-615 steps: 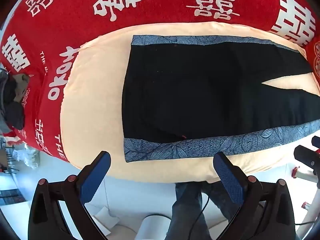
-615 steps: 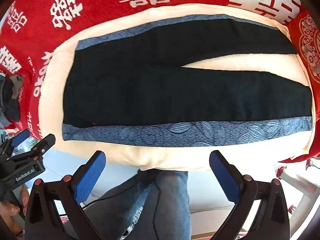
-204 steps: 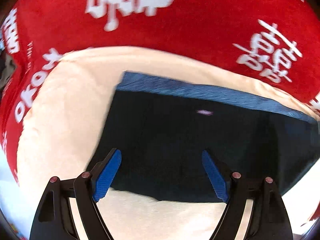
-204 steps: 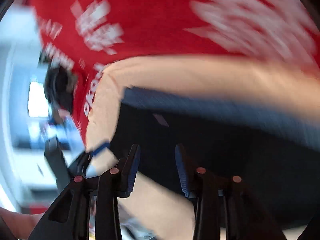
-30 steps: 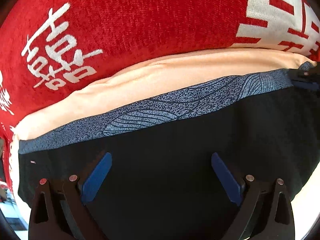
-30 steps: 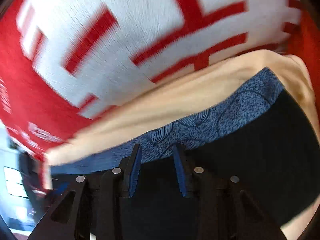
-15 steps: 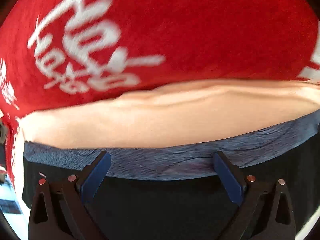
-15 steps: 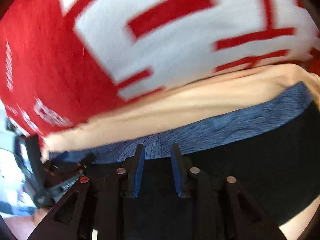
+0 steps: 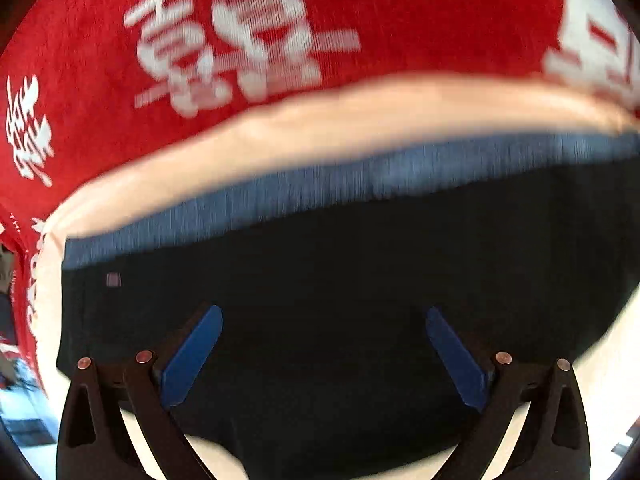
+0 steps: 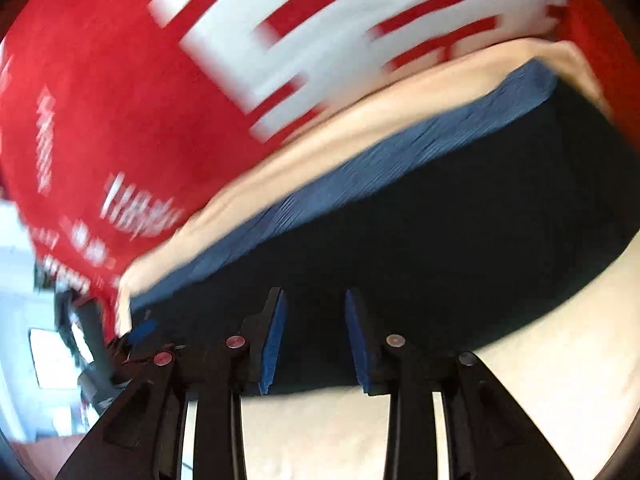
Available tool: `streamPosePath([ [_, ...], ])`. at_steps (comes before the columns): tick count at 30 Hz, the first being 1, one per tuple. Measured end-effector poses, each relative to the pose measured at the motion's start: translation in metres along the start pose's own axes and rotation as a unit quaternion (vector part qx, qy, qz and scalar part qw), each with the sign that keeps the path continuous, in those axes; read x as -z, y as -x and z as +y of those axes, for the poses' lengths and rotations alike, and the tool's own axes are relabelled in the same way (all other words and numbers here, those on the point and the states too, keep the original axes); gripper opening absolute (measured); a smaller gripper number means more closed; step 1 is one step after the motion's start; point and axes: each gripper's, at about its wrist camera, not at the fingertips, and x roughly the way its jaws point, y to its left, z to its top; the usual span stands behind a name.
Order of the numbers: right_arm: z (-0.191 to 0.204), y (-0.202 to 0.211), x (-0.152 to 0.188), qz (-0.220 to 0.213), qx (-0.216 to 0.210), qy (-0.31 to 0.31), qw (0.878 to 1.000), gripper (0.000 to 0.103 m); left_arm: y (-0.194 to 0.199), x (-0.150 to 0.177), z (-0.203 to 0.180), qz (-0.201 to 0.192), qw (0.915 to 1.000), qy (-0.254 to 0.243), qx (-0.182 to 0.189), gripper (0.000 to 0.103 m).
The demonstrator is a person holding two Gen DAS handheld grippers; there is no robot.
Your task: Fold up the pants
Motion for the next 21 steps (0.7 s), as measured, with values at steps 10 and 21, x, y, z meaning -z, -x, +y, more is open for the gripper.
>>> streamPosePath([
  [10, -0.003, -0.014, 0.069, 0.042, 0.020, -0.053, 0.998, 0.043, 0.011, 0.022, -0.012, 0.038, 0.9987, 0.030, 0.018, 0.103],
  [21, -0.055, 0.019, 0.091, -0.004, 0.004, -0.146, 0.989, 0.053, 0.030, -0.020, -0.082, 0.034, 0.9985, -0.013, 0.042, 0.103],
])
